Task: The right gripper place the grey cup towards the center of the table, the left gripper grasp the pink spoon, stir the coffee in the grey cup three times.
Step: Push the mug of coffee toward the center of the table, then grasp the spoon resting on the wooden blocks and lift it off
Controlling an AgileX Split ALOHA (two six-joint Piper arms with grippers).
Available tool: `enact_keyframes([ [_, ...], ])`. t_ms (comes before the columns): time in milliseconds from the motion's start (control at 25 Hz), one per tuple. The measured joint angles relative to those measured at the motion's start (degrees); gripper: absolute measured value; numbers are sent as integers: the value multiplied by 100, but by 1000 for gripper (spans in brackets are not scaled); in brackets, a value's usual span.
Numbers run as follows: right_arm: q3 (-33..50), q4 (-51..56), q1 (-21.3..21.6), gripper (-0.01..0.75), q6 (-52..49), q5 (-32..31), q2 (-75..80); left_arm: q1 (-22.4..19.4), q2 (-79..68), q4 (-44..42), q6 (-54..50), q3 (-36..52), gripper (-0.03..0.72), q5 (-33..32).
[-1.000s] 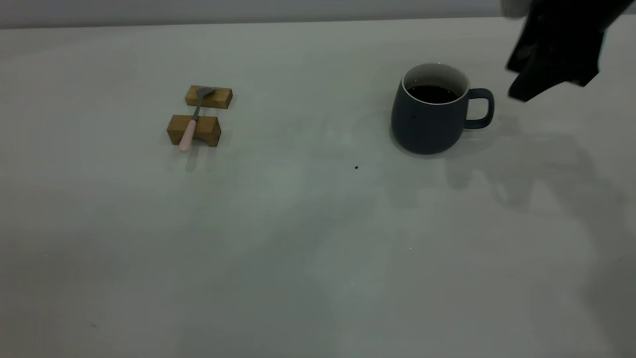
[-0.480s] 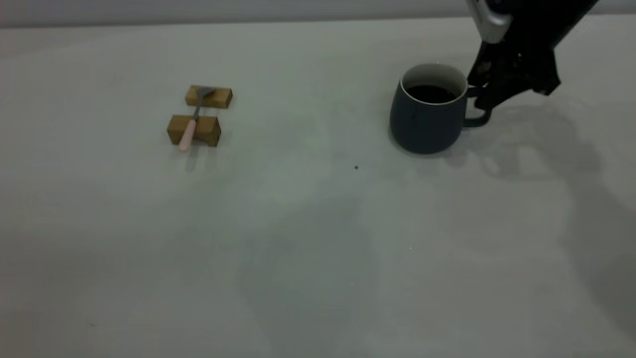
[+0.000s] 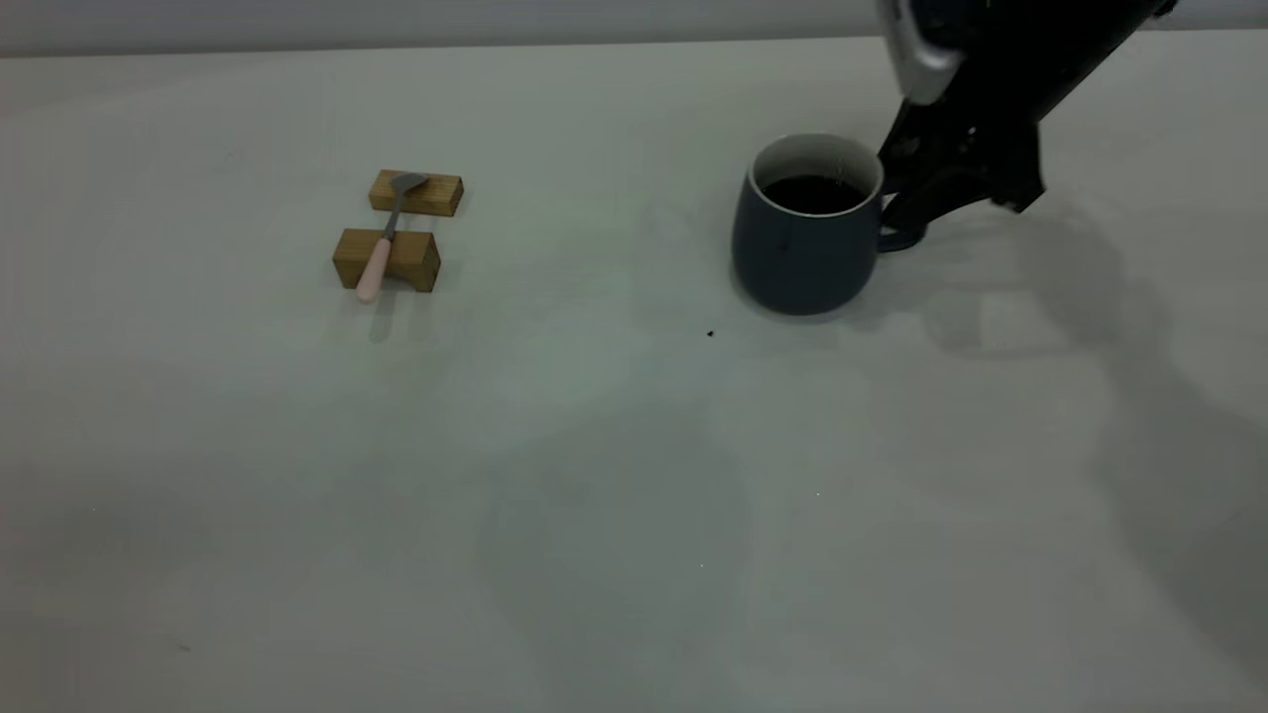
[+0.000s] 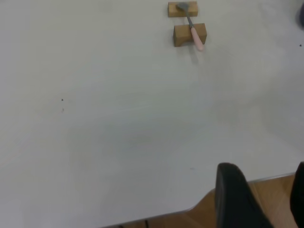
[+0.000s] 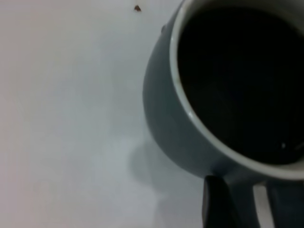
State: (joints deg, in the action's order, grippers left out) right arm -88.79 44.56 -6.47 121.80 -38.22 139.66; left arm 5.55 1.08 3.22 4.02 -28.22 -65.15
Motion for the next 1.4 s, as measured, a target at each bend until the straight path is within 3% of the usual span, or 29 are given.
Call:
enact_keyframes([
  [520, -37, 1507, -802, 438, 19, 1085, 152, 0, 0, 0, -4, 0, 365, 0],
  [840, -37, 1530, -905, 438, -419, 1133, 97, 0, 0, 0, 1, 0, 365, 0],
  [1160, -31, 553, -858, 438, -1345, 157, -1107, 0, 0, 0, 1, 0, 365, 0],
  [1280, -31, -20, -773, 438, -2431, -633, -1778, 0, 0, 0, 1, 0, 365, 0],
  [1400, -31, -351, -719, 438, -3966, -1882, -2487, 0, 0, 0, 1, 0, 365, 0],
])
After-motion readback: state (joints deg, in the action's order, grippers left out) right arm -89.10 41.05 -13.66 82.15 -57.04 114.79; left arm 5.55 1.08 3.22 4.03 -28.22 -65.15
